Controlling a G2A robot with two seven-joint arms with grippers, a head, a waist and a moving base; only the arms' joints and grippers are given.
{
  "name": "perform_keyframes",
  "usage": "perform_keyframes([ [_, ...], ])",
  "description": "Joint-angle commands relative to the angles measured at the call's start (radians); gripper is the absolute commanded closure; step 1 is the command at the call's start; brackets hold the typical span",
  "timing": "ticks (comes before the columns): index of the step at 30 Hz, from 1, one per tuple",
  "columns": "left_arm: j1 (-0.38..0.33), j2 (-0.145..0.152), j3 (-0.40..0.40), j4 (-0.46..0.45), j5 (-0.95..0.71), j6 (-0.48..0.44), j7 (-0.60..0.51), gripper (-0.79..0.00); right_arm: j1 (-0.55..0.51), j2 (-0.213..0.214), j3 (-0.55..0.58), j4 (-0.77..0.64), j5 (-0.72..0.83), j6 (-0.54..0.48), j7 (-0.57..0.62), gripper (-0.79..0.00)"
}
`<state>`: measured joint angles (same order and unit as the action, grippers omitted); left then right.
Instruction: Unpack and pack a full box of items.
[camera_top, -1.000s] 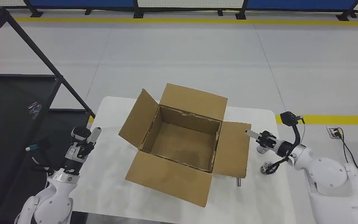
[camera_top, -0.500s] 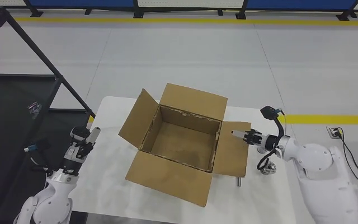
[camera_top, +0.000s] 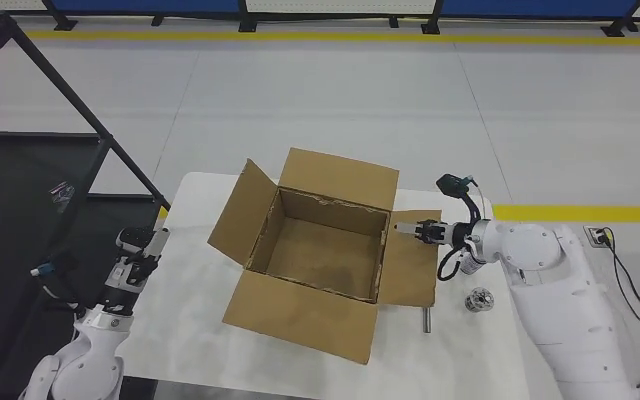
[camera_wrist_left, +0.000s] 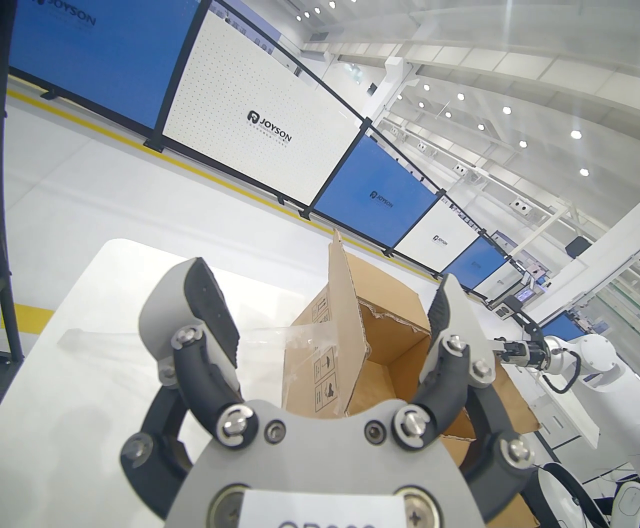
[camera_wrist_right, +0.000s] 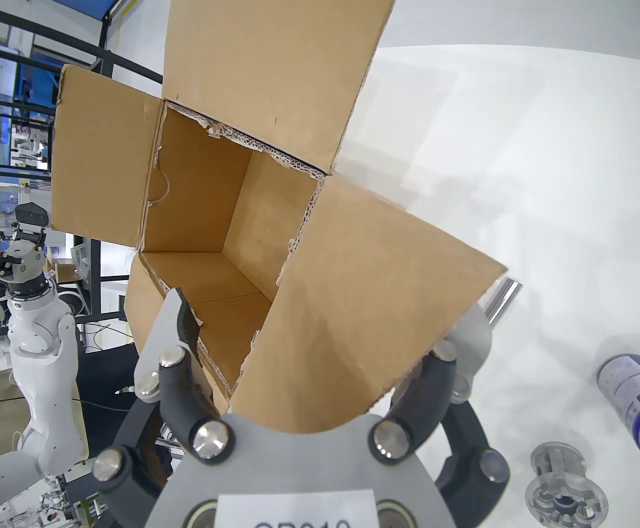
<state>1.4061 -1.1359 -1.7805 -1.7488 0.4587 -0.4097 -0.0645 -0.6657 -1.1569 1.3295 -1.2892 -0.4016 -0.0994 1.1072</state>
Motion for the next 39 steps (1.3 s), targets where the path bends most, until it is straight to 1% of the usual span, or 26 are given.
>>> perform_keyframes([
  [1,0.001,0.0,-0.002,0.0,-0.001,0.0,0.0,-0.785,0.025,-0.002,-0.018,0.028,0.007,-0.012,0.004,-0.785],
  [7,0.005,0.0,-0.008,0.001,-0.004,-0.001,0.003,-0.785,0.089,-0.01,-0.071,0.094,0.026,-0.033,0.006,-0.785],
  [14,0.015,-0.001,-0.014,0.0,-0.006,-0.006,0.007,-0.785,0.139,-0.019,-0.119,0.141,0.051,-0.057,-0.005,-0.785],
  [20,0.027,-0.001,-0.019,-0.006,-0.01,-0.007,0.011,-0.785,0.169,-0.026,-0.155,0.175,0.061,-0.07,-0.019,-0.785],
  [24,0.033,-0.002,-0.02,-0.009,-0.009,-0.012,0.01,-0.785,0.16,-0.017,-0.137,0.165,0.054,-0.089,-0.043,-0.785],
  [26,0.034,-0.002,-0.019,-0.011,-0.009,-0.013,0.008,-0.785,0.126,-0.003,-0.1,0.115,0.035,-0.097,-0.052,-0.785],
  [29,0.032,-0.003,-0.009,-0.017,-0.005,-0.014,0.004,-0.785,0.024,0.027,-0.02,-0.035,-0.023,-0.1,-0.042,-0.785],
  [32,0.028,-0.004,0.001,-0.022,0.0,-0.015,0.002,-0.785,-0.128,0.056,0.063,-0.246,-0.11,-0.082,-0.019,-0.785],
  [34,0.024,-0.004,0.007,-0.024,0.005,-0.017,0.0,-0.785,-0.236,0.07,0.116,-0.382,-0.173,-0.046,-0.02,-0.785],
  [36,0.021,-0.004,0.011,-0.025,0.011,-0.017,-0.002,-0.785,-0.321,0.079,0.15,-0.48,-0.219,-0.031,-0.023,-0.785],
  [37,0.019,-0.004,0.014,-0.026,0.014,-0.019,-0.004,-0.785,-0.381,0.086,0.171,-0.543,-0.264,-0.026,-0.022,-0.785],
  [38,0.018,-0.004,0.015,-0.027,0.015,-0.019,-0.005,-0.785,-0.424,0.09,0.18,-0.583,-0.29,-0.033,-0.013,-0.785],
  [39,0.016,-0.004,0.015,-0.027,0.018,-0.019,-0.005,-0.785,-0.461,0.093,0.181,-0.617,-0.29,-0.066,0.007,-0.785],
])
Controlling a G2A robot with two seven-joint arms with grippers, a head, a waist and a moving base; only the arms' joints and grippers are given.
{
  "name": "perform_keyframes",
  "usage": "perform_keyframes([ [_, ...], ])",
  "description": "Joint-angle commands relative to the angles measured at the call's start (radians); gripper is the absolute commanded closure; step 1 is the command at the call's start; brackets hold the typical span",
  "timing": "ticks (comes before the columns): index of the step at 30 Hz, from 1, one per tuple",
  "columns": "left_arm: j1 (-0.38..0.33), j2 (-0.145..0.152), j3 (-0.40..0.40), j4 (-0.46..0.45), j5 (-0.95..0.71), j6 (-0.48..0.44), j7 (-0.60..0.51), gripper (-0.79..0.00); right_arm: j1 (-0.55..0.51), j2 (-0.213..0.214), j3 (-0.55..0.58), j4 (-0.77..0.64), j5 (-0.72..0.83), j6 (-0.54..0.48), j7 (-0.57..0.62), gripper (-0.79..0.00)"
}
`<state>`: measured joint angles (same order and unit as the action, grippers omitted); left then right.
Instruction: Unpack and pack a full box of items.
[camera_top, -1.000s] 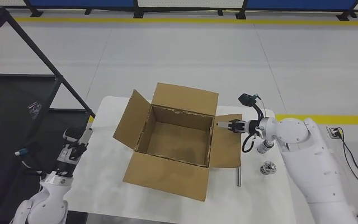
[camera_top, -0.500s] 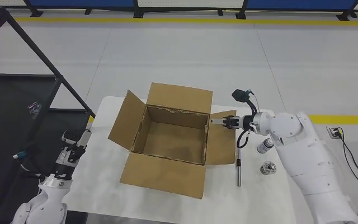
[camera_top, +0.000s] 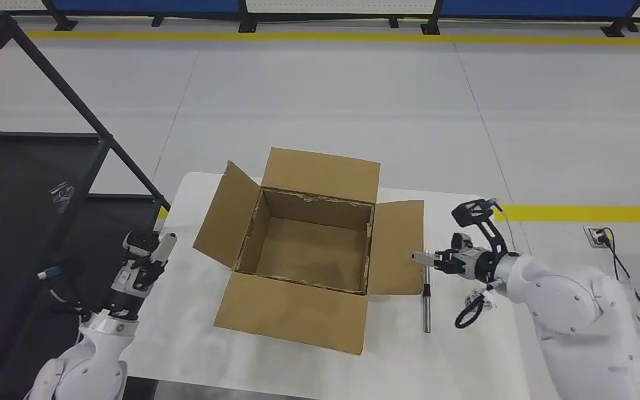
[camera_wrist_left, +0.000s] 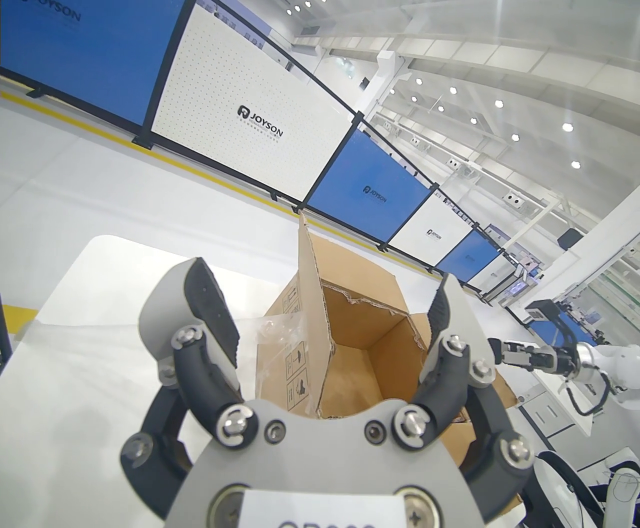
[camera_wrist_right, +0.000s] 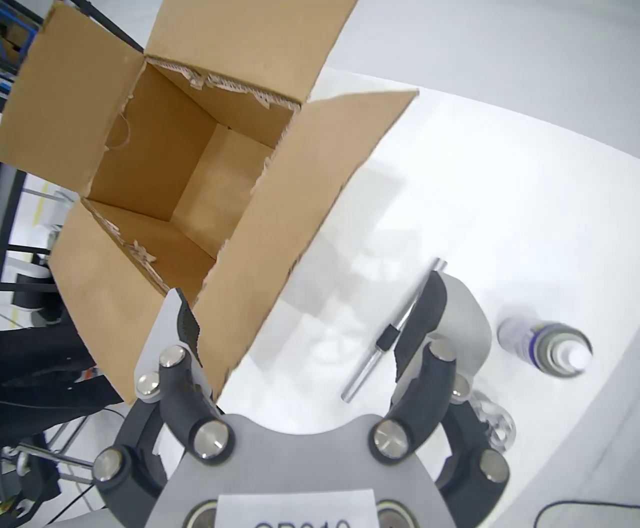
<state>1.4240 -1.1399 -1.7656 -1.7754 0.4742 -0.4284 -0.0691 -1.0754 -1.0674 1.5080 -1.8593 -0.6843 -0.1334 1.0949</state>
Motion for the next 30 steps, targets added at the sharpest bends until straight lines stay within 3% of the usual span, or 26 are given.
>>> perform_keyframes([
  [1,-0.002,0.0,0.001,0.0,0.003,0.001,0.0,-0.785,-0.081,0.008,0.015,-0.068,-0.013,-0.063,0.03,-0.785],
  [14,0.021,-0.001,-0.003,-0.021,0.009,-0.012,0.003,-0.785,-0.106,0.01,0.026,-0.07,-0.023,-0.064,0.008,-0.785],
  [21,0.044,-0.002,-0.016,-0.024,0.007,-0.009,0.017,-0.785,-0.202,0.023,0.009,-0.126,-0.192,-0.117,0.001,-0.785],
  [25,0.047,-0.003,-0.009,-0.029,0.016,-0.006,0.019,-0.785,-0.256,0.024,0.003,-0.132,-0.241,-0.059,-0.015,-0.785],
  [30,0.046,-0.004,-0.002,-0.038,0.026,-0.003,0.019,-0.785,-0.208,0.01,-0.08,-0.042,-0.256,0.054,-0.074,-0.785],
])
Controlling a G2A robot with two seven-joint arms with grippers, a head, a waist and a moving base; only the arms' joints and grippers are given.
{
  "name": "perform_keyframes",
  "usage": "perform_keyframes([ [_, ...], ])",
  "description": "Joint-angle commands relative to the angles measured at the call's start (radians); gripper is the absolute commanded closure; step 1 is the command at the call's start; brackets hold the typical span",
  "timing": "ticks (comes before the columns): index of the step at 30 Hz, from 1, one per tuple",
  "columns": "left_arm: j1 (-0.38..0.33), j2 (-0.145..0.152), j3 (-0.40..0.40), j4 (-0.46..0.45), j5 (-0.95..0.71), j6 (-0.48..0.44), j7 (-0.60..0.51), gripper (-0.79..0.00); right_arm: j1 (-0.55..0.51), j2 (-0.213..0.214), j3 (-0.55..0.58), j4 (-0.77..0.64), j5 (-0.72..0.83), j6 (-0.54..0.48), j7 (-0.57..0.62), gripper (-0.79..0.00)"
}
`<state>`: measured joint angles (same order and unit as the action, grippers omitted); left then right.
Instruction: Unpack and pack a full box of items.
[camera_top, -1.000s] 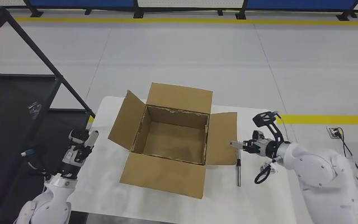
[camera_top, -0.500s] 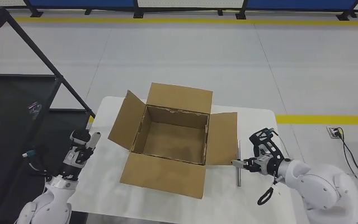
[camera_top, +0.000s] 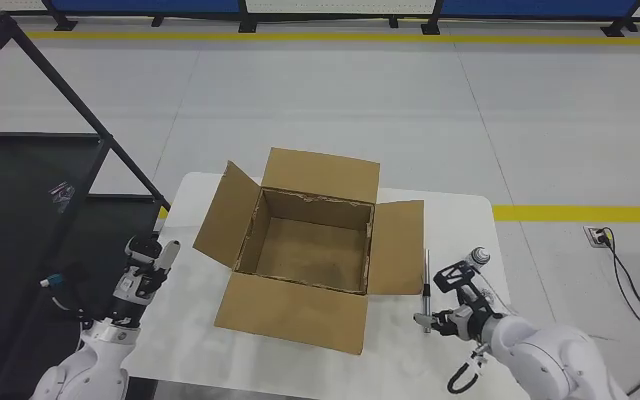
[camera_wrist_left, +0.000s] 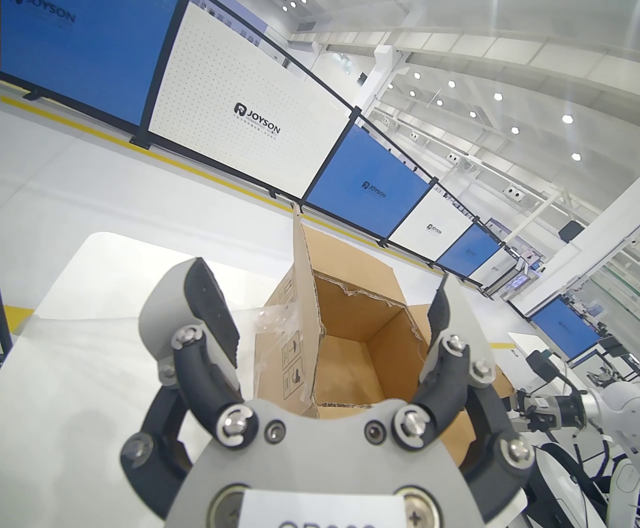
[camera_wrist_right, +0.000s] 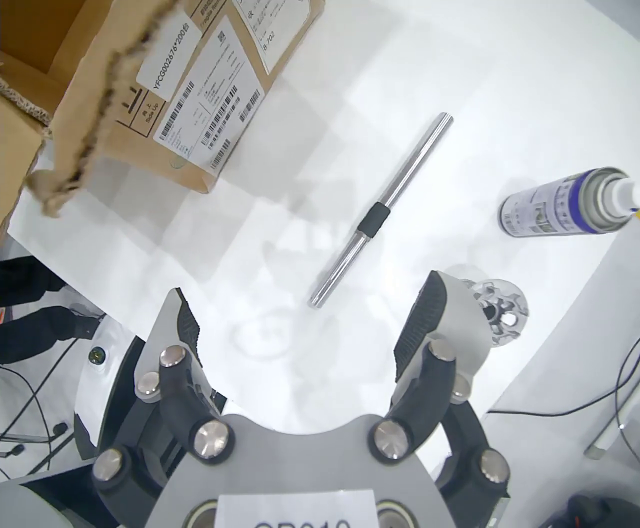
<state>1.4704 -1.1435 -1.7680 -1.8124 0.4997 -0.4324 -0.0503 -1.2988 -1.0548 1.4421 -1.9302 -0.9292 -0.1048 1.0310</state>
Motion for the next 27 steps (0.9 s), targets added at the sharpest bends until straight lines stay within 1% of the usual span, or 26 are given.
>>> perform_keyframes([
  [1,0.0,0.0,0.001,-0.003,-0.001,0.001,0.002,-0.785,0.045,-0.008,-0.048,0.069,-0.049,0.081,-0.031,-0.785],
  [3,0.002,-0.001,-0.001,-0.006,-0.001,0.0,0.004,-0.785,0.089,-0.018,-0.09,0.137,-0.057,0.148,-0.068,-0.785],
  [5,0.007,-0.001,-0.006,-0.006,-0.005,0.0,0.008,-0.785,0.125,-0.027,-0.116,0.2,-0.029,0.159,-0.109,-0.785],
  [8,0.013,-0.001,-0.014,-0.003,-0.008,0.002,0.013,-0.785,0.168,-0.036,-0.152,0.273,-0.028,0.181,-0.136,-0.776],
  [10,0.017,-0.002,-0.018,-0.002,-0.01,0.002,0.016,-0.785,0.191,-0.041,-0.167,0.314,-0.026,0.186,-0.148,-0.613],
  [12,0.019,-0.002,-0.019,-0.002,-0.008,0.004,0.018,-0.785,0.21,-0.045,-0.178,0.348,-0.031,0.203,-0.16,-0.511],
  [14,0.02,-0.002,-0.019,-0.004,-0.008,0.004,0.019,-0.785,0.225,-0.05,-0.186,0.375,-0.029,0.228,-0.177,-0.437],
  [16,0.021,-0.003,-0.02,-0.004,-0.008,0.004,0.019,-0.785,0.233,-0.054,-0.191,0.395,-0.021,0.241,-0.192,-0.385],
  [20,0.019,-0.003,-0.019,-0.005,-0.006,0.005,0.02,-0.785,0.248,-0.06,-0.21,0.419,-0.022,0.252,-0.191,-0.372],
  [27,0.011,-0.004,-0.01,-0.002,0.001,0.005,0.02,-0.785,0.271,-0.069,-0.24,0.435,-0.05,0.284,-0.161,-0.326],
])
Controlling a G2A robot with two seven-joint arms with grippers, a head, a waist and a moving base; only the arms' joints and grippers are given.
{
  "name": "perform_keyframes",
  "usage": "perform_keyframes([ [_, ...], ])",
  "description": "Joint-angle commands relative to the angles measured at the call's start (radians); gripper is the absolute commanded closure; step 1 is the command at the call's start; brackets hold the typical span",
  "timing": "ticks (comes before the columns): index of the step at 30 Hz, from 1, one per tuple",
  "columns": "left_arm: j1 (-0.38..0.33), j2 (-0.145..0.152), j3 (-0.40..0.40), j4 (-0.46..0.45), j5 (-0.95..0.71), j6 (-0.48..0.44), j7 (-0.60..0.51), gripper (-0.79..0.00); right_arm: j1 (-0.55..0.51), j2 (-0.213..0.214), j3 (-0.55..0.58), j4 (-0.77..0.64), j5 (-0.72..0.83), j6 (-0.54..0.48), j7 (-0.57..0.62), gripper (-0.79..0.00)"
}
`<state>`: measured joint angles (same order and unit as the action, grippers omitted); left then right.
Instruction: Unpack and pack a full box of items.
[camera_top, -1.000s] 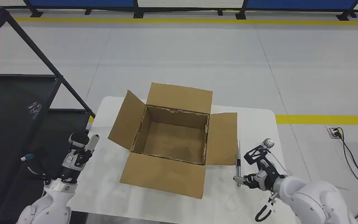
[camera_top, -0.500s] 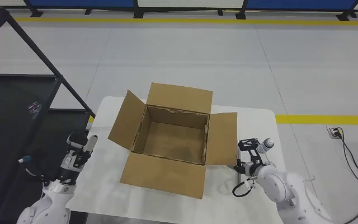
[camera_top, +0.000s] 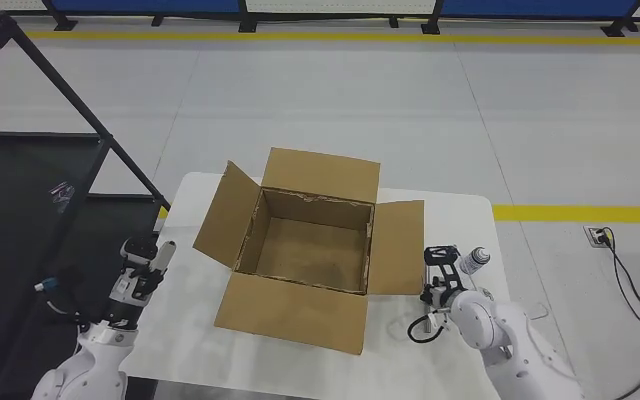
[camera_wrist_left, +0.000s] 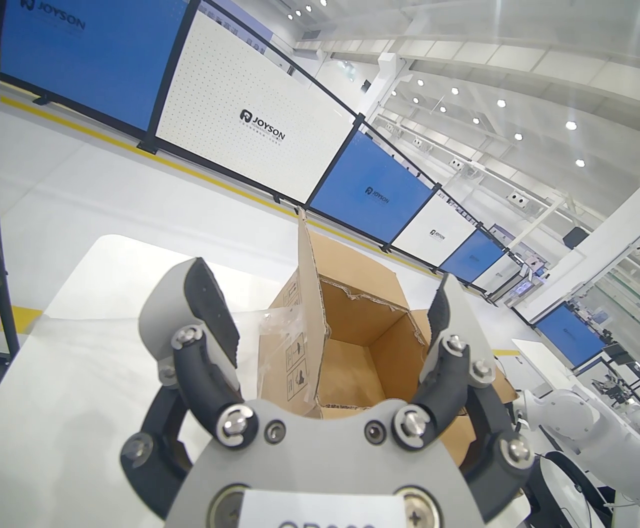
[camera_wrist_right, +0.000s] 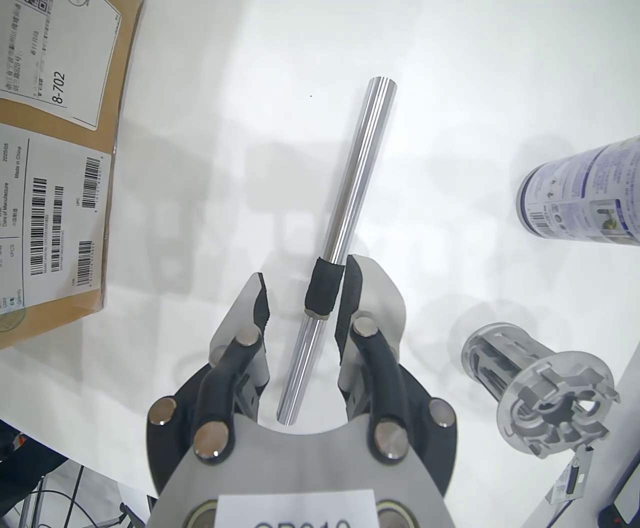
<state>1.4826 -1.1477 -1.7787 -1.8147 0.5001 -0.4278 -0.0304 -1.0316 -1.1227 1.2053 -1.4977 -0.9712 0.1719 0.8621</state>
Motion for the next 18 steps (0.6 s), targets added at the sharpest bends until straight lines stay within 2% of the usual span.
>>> perform_keyframes([
  [1,-0.002,0.0,0.001,0.001,0.001,0.001,0.0,-0.785,0.008,-0.002,-0.008,0.005,-0.012,0.011,0.015,-0.32],
  [8,-0.006,-0.001,0.0,0.004,0.0,0.0,-0.003,-0.785,0.044,-0.011,-0.036,0.038,-0.042,0.025,0.051,-0.286],
  [11,-0.007,-0.001,-0.002,0.005,-0.001,0.0,-0.001,-0.785,0.061,-0.016,-0.049,0.054,-0.048,0.029,0.066,-0.2],
  [18,-0.006,-0.001,-0.007,0.008,-0.006,-0.004,-0.002,-0.785,0.096,-0.027,-0.076,0.096,-0.071,0.054,0.088,-0.2],
])
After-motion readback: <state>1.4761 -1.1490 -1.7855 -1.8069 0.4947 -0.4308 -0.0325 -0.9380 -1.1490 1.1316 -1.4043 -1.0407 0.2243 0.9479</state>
